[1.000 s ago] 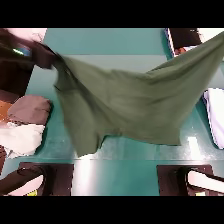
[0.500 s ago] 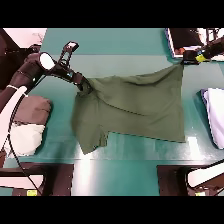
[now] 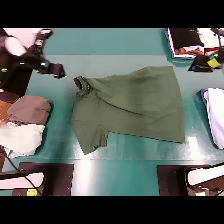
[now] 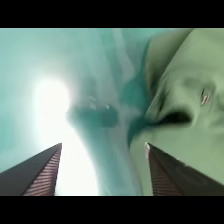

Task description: Fold the shirts.

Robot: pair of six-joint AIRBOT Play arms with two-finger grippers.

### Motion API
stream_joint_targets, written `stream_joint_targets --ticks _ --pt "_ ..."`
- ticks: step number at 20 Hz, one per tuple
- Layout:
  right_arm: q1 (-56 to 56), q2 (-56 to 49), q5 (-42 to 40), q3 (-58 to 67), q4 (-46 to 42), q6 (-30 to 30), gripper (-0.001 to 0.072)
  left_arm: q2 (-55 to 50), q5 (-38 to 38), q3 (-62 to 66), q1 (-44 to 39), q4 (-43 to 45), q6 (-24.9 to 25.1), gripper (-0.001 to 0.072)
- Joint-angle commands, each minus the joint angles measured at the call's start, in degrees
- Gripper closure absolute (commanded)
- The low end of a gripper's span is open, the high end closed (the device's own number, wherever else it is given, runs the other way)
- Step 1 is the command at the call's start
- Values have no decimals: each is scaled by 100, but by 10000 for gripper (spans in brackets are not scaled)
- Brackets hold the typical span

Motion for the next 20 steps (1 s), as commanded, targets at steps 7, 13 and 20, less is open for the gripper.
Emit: stream_joint_targets --ticks 7,13,20 --pt "-807 2157 76 -3359 1204 -634 351 835 -579 -3257 1064 -1705 323 102" --pt "-807 3104 -415 -4538 1209 -721 351 866 299 -4433 1064 -2533 776 103" --pt "-807 3351 -411 -4612 1200 -719 351 855 809 -4597 398 -2627 750 104"
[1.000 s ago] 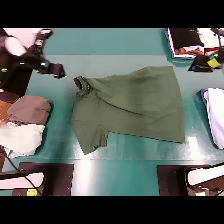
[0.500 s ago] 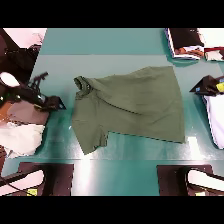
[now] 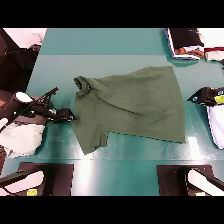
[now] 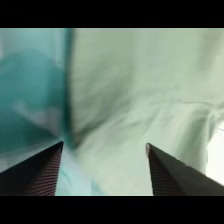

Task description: Fold the shirts.

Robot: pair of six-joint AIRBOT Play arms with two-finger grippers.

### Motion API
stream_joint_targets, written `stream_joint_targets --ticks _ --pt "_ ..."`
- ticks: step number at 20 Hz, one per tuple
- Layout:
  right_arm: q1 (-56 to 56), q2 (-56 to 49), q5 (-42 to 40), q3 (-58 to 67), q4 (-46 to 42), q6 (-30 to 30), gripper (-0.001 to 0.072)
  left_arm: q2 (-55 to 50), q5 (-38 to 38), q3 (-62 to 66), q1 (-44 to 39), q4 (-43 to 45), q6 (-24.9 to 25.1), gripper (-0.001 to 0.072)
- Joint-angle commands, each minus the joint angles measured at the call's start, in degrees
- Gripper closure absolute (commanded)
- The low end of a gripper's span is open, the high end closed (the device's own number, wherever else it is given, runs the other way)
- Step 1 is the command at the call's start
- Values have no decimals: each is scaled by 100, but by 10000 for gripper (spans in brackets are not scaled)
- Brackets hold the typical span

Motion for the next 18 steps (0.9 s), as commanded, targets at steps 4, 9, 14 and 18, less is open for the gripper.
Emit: stream_joint_targets --ticks 4,9,14,18 --pt "-4 181 55 -238 -302 -7 351 -2 310 -81 -306 -31 -85 657" --pt "-533 693 -98 -1615 -1005 -94 351 28 7 398 -308 39 -37 671" --pt "-2109 289 181 -2852 -1029 -498 234 31 9 820 -308 35 -37 671" --pt "-2247 -20 -391 -3397 -778 -516 286 31 35 824 -308 42 -37 670"
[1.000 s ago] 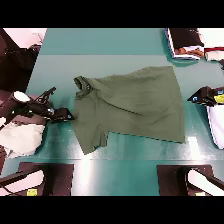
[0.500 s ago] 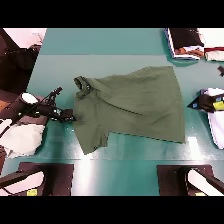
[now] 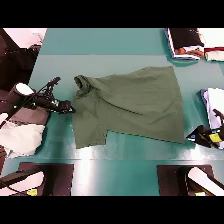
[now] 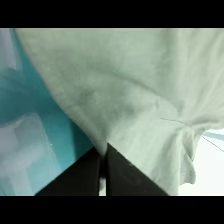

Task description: Fold the shirts.

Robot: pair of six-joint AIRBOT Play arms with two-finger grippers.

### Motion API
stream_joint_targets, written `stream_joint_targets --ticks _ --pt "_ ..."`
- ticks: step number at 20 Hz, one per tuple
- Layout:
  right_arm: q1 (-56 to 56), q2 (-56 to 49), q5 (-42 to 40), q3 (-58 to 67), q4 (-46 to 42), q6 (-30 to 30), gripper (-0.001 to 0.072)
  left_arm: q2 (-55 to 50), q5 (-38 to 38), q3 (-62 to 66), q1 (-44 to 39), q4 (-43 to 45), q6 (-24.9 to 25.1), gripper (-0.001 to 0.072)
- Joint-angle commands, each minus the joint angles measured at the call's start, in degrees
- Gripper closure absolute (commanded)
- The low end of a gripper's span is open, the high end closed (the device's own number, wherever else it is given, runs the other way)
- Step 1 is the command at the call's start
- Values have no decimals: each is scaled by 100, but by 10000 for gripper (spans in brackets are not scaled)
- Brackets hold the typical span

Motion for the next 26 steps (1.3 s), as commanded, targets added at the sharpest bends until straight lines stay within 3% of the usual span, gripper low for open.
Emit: stream_joint_targets --ticks 1,6,10,13,17,22,26 --pt "-151 -223 -345 -468 249 -96 286 4 13 61 0 7 9 671" --pt "444 -376 -549 -468 503 -72 290 4 61 61 0 7 9 671" --pt "761 -31 -695 -463 498 -79 684 4 57 61 0 9 9 671" --pt "903 457 -678 -271 511 -70 692 175 96 87 2 15 2 672" --pt "1226 1241 -577 1281 507 476 693 1174 114 1082 2 448 -214 671" --pt "1646 1690 -905 4527 503 798 692 2286 166 3703 2 492 -212 671" --pt "1683 1692 -1207 6717 431 835 692 2439 107 6026 2 481 -321 670"
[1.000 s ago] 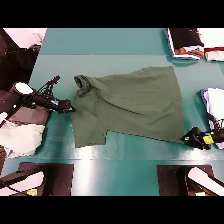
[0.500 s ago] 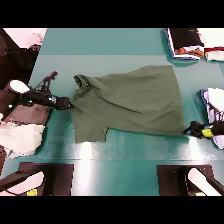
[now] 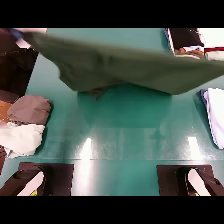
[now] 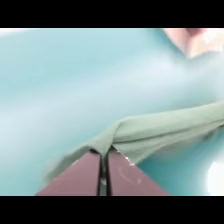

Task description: Fold the shirts.

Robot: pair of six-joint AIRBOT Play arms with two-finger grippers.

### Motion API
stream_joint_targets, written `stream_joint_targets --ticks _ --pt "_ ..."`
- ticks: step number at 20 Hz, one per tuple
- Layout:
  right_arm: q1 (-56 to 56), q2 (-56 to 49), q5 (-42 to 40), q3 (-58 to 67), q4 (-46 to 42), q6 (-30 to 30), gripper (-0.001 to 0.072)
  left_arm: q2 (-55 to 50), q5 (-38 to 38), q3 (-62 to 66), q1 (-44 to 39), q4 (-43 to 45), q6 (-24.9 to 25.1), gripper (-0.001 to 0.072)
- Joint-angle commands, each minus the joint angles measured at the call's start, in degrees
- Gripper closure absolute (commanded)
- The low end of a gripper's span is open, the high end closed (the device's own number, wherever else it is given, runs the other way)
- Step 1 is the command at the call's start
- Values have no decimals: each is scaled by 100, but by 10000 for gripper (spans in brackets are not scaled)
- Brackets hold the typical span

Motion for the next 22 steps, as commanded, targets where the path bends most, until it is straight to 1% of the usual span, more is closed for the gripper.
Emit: stream_joint_targets --ticks 1,3,5,8,9,11,13,15,18,20,22 --pt "24 61 -243 1943 -57 94 692 205 50 1985 4 22 -98 671" --pt "-136 61 -236 2562 -57 96 693 212 310 2778 4 -13 -240 671" --pt "-393 59 -199 3029 -57 155 693 229 479 3254 4 -184 -439 671" --pt "-682 -31 -70 3359 -39 184 693 229 490 3539 4 -850 -431 671" --pt "-706 -116 74 3414 -2 201 693 229 437 3438 4 -868 -426 671" --pt "-699 -365 385 3307 168 238 692 229 350 2844 4 -817 -428 671" --pt "-697 -654 704 2848 459 238 693 181 308 1862 4 -811 -428 671" --pt "-621 -1113 1132 2334 599 240 693 -96 -26 951 2 -811 -428 671" --pt "-76 -1937 1464 1580 321 236 693 -903 -494 -136 2 -807 -398 670" --pt "398 -2503 1427 1088 -72 236 693 -1552 -527 -706 2 -793 -212 670" --pt "804 -3121 1217 732 -343 234 693 -2323 -505 -1021 2 -785 -155 670"
